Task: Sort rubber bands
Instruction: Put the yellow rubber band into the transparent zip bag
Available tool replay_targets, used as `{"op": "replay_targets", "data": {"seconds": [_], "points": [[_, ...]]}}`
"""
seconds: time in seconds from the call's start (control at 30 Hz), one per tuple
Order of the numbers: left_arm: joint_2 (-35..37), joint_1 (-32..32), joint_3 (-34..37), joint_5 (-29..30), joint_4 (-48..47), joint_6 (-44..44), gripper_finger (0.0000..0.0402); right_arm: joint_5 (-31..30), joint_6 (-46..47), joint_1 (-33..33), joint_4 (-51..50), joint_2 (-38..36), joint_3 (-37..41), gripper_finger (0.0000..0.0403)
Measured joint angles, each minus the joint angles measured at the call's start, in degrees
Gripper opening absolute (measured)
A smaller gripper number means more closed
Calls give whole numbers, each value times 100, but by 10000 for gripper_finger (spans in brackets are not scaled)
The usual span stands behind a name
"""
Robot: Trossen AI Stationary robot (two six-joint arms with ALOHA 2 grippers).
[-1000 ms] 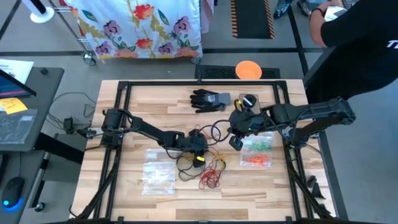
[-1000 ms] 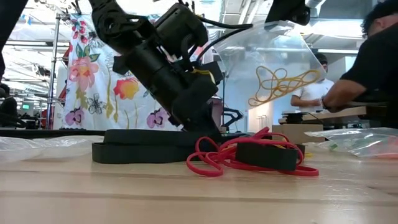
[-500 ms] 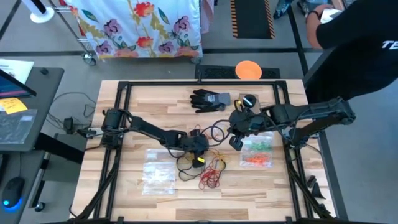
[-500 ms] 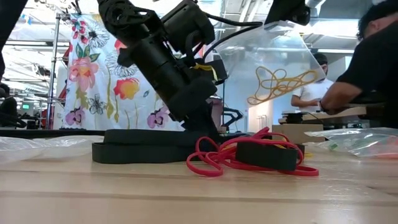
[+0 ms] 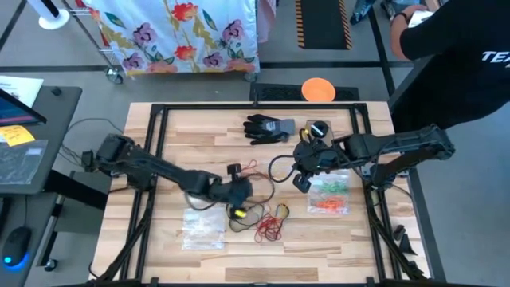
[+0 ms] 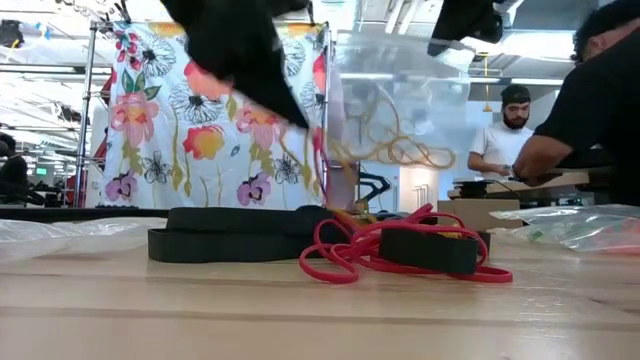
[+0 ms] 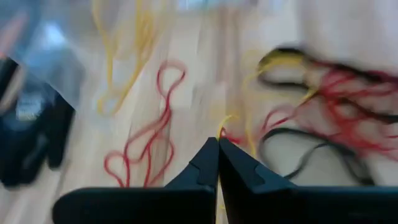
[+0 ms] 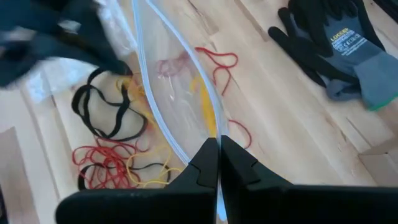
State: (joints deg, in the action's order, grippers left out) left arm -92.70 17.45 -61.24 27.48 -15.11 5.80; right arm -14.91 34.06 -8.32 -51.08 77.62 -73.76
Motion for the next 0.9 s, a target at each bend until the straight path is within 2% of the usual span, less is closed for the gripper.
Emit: {"op": "replay_targets", "data": {"seconds": [0.1,0.33,0.57,0.9], "points": [[436,252,204,258,300,-139,0,0,26,-40,19,166,0,5],[849,467,566,582,727,-339,0,35,152,-64,73,734,1,5],[597,297,615,589,610,-318,0,155,85,-57,104,1069,4,5],[-16,104,612,579,589,-257,26,157,42,-55,48,933,4,5]]}}
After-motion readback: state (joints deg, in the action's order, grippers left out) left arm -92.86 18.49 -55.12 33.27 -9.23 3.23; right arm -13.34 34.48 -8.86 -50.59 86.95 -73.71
